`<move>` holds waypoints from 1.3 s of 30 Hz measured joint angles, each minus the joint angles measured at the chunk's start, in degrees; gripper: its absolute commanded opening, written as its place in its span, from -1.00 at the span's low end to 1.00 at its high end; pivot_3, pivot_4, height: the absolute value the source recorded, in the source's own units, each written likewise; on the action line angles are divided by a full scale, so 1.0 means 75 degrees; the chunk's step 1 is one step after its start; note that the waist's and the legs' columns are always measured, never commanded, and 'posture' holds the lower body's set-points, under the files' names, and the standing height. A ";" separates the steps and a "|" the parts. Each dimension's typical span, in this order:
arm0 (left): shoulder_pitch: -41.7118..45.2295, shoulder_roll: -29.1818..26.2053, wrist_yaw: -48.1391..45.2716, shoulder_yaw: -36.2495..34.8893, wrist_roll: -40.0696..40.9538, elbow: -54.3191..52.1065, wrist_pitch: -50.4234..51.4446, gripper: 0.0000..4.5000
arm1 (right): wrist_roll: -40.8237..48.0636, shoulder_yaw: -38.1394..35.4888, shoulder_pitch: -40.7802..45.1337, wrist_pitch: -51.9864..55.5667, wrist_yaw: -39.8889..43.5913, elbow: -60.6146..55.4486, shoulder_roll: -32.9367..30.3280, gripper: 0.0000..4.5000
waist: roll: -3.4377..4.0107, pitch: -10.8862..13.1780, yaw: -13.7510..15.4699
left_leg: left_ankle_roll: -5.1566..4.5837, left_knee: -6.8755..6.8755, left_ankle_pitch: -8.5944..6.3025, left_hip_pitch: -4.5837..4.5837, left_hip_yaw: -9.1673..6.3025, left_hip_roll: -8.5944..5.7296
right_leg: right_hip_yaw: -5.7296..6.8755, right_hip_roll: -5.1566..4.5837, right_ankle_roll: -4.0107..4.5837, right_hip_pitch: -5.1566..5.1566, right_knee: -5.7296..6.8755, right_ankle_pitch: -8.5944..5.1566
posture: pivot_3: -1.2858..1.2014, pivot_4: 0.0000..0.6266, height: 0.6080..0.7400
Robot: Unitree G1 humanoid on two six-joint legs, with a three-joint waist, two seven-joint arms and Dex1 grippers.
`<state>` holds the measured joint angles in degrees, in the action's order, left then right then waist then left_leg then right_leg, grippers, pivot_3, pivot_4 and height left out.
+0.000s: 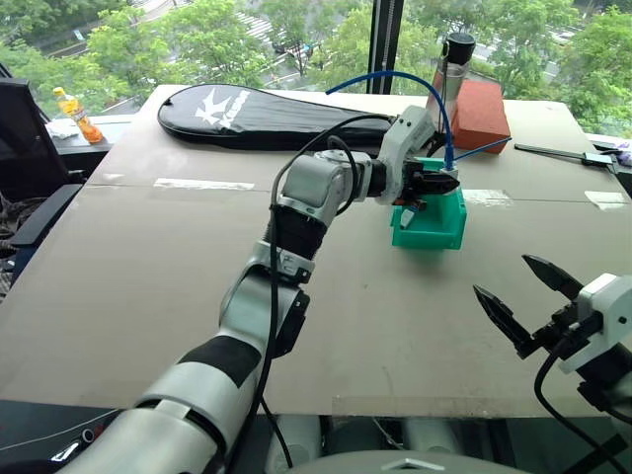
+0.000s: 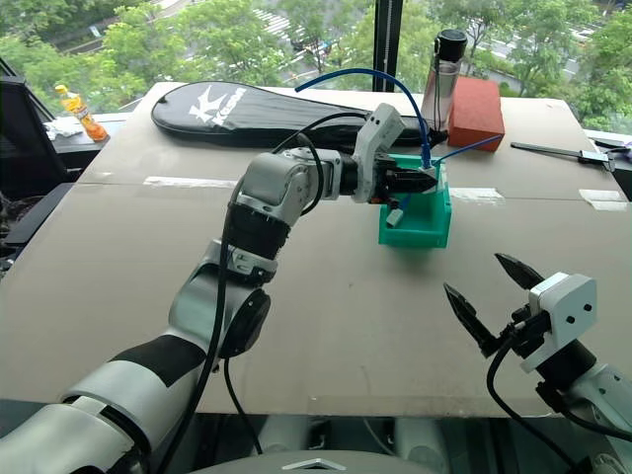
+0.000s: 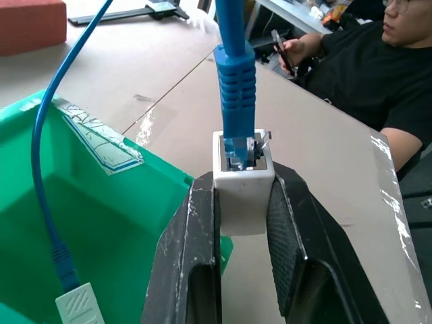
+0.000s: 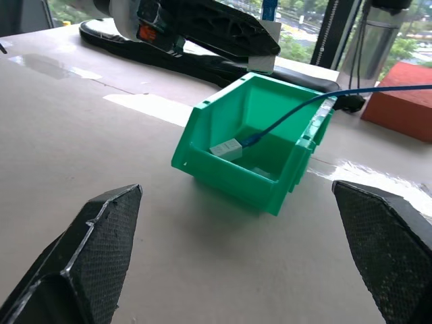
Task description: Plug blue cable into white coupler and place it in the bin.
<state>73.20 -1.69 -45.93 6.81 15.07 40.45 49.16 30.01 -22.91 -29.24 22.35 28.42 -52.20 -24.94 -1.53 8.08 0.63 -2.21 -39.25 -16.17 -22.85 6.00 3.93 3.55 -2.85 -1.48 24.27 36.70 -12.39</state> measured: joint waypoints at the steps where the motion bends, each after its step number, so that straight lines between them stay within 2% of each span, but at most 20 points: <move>1: 0.0285 0.0122 0.0166 0.0001 -0.0153 0.0857 -0.0277 -0.85 | -0.0180 -0.0006 -0.0268 -0.0098 -0.0087 -0.0140 0.0130 0.99 | 0.0000 0.0000 0.0013 | 0.0000 0.0006 0.0000 0.0001 -0.0030 -0.0019 | -0.0006 0.0003 0.0002 0.0002 0.0002 -0.0001 | 0.03 -0.52 1.00; 3: 0.0533 0.0253 0.0366 -0.0008 -0.0385 0.1906 -0.0708 -0.85 | -0.0383 0.0021 -0.0569 -0.0229 -0.0178 -0.0261 0.0262 0.99 | -0.0001 0.0003 0.0013 | 0.0000 0.0009 0.0000 -0.0004 -0.0051 -0.0031 | -0.0009 0.0005 0.0003 0.0009 0.0002 -0.0002 | 0.03 -0.52 1.00; 7: 0.0872 0.0575 0.0615 -0.0020 -0.0724 0.3344 -0.1291 0.02 | -0.0684 0.0141 -0.0726 -0.0409 -0.0311 -0.0264 0.0412 1.00 | -0.0006 0.0013 0.0018 | 0.0000 0.0007 0.0000 -0.0013 -0.0048 -0.0045 | -0.0020 -0.0007 0.0029 0.0013 0.0001 -0.0017 | 0.03 -0.52 1.00; 11: 0.1221 0.0598 0.0564 -0.0245 -0.0791 0.3705 -0.1304 0.84 | -0.0871 0.0359 -0.0843 -0.0579 -0.0341 -0.0271 0.0495 1.00 | -0.0007 0.0015 0.0017 | -0.0001 0.0006 -0.0001 -0.0016 -0.0048 -0.0053 | -0.0022 -0.0016 0.0032 0.0015 0.0001 -0.0018 | 0.03 -0.52 1.00; 12: 0.1335 0.0531 0.0458 -0.0276 -0.0788 0.3705 -0.1219 0.96 | -0.0913 0.0390 -0.0856 -0.0602 -0.0341 -0.0270 0.0502 1.00 | -0.0007 0.0015 0.0015 | -0.0001 0.0006 -0.0001 -0.0016 -0.0049 -0.0053 | -0.0022 -0.0015 0.0032 0.0016 0.0001 -0.0018 | 0.03 -0.52 1.00; 15: 0.1473 0.0247 -0.0009 -0.0296 -0.0775 0.3513 -0.0684 0.96 | -0.0962 0.0486 -0.0838 -0.0688 -0.0323 -0.0257 0.0496 1.00 | -0.0005 0.0015 -0.0009 | -0.0001 0.0007 -0.0001 -0.0013 -0.0059 -0.0055 | -0.0029 -0.0010 0.0032 0.0018 0.0003 -0.0018 | 0.03 -0.52 1.00; 17: 0.1387 -0.0191 -0.0548 -0.0197 -0.0770 0.2895 -0.0028 0.96 | -0.0970 0.0534 -0.0798 -0.0714 -0.0277 -0.0162 0.0472 1.00 | -0.0002 0.0018 -0.0032 | -0.0001 0.0008 -0.0001 -0.0013 -0.0066 -0.0056 | -0.0033 -0.0007 0.0032 0.0024 0.0010 -0.0018 | 0.03 -0.52 1.00; 20: 0.0635 -0.0883 -0.1200 -0.0069 -0.0483 0.0912 0.0764 0.96 | -0.0968 0.0539 -0.0596 -0.0761 -0.0161 0.0075 0.0345 1.00 | 0.0007 0.0021 -0.0055 | 0.0000 0.0009 0.0000 -0.0010 -0.0068 -0.0054 | -0.0041 -0.0009 0.0040 0.0025 0.0017 -0.0014 | 0.03 -0.52 1.00; 22: -0.0340 -0.1307 -0.1318 -0.0161 -0.0203 -0.1012 0.0904 0.96 | -0.0950 0.0540 -0.0420 -0.0803 -0.0057 0.0278 0.0236 1.00 | 0.0021 0.0017 -0.0061 | 0.0003 0.0011 0.0001 -0.0005 -0.0066 -0.0054 | -0.0055 -0.0012 0.0047 0.0025 0.0015 -0.0008 | 0.03 -0.52 1.00; 25: -0.2434 -0.1683 -0.1140 -0.0624 0.0099 -0.3689 -0.0178 0.96 | -0.0864 0.0456 -0.0086 -0.0853 0.0124 0.0727 0.0036 1.00 | 0.0027 0.0017 -0.0109 | 0.0035 0.0012 0.0020 0.0013 -0.0090 -0.0079 | -0.0131 -0.0008 0.0039 0.0025 0.0019 0.0006 | 0.03 -0.52 1.00; 27: -0.3649 -0.1996 -0.1137 -0.0885 0.0336 -0.4775 -0.0587 0.96 | -0.0700 0.0302 0.0130 -0.0859 0.0280 0.1051 -0.0130 1.00 | 0.0028 0.0021 -0.0088 | 0.0037 0.0003 0.0021 0.0011 -0.0101 -0.0093 | -0.0140 -0.0008 0.0023 0.0025 0.0021 0.0015 | 0.03 -0.52 1.00; 30: -0.4590 -0.2389 -0.1035 -0.1202 0.0579 -0.5840 -0.0698 0.96 | -0.0484 0.0167 0.0311 -0.0858 0.0539 0.1339 -0.0387 1.00 | 0.0030 0.0022 -0.0001 | 0.0012 -0.0002 0.0007 0.0016 -0.0100 -0.0104 | -0.0146 -0.0004 0.0024 0.0021 0.0020 0.0013 | 0.03 -0.52 1.00; 33: -0.5935 -0.2740 -0.1102 -0.1659 0.1087 -0.7024 -0.0863 0.96 | -0.0166 -0.0144 0.0452 -0.0858 0.0950 0.1714 -0.0774 1.00 | 0.0032 0.0021 0.0024 | 0.0001 -0.0001 0.0000 0.0031 -0.0104 -0.0098 | -0.0153 -0.0007 0.0051 0.0006 0.0017 -0.0003 | 0.03 -0.52 1.00; 34: -0.6713 -0.2947 -0.1238 -0.1964 0.1452 -0.7430 -0.0816 0.96 | -0.0033 -0.0313 0.0495 -0.0864 0.1192 0.1886 -0.0971 1.00 | 0.0036 0.0022 0.0015 | 0.0001 0.0000 0.0000 0.0034 -0.0097 -0.0094 | -0.0157 -0.0008 0.0051 0.0007 0.0019 -0.0003 | 0.03 -0.52 1.00; 37: -0.8052 -0.3472 -0.1245 -0.2188 0.1283 -0.7678 -0.1599 0.96 | 0.0093 -0.0617 0.0434 -0.0871 0.1629 0.2353 -0.1263 1.00 | 0.0031 0.0025 0.0060 | 0.0000 0.0001 0.0000 0.0034 -0.0119 -0.0103 | -0.0147 -0.0001 0.0051 0.0001 0.0019 -0.0005 | 0.03 -0.52 1.00; 39: -0.8480 -0.3579 -0.1245 -0.2325 0.1216 -0.7789 -0.2043 0.96 | 0.0121 -0.0681 0.0430 -0.0930 0.1838 0.2463 -0.1358 1.00 | 0.0032 0.0025 0.0080 | 0.0000 0.0000 0.0000 0.0035 -0.0123 -0.0099 | -0.0150 0.0001 0.0046 0.0000 0.0019 -0.0008 | 0.03 -0.52 1.00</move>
<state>9.60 -28.54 -55.27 -10.63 24.20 -17.97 33.84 30.92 -28.02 -26.01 15.37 42.21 -33.73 -35.12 -1.29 8.26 1.23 -2.21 -39.25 -16.17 -22.59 5.08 3.18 2.42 -2.84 -1.14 24.27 36.84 -12.45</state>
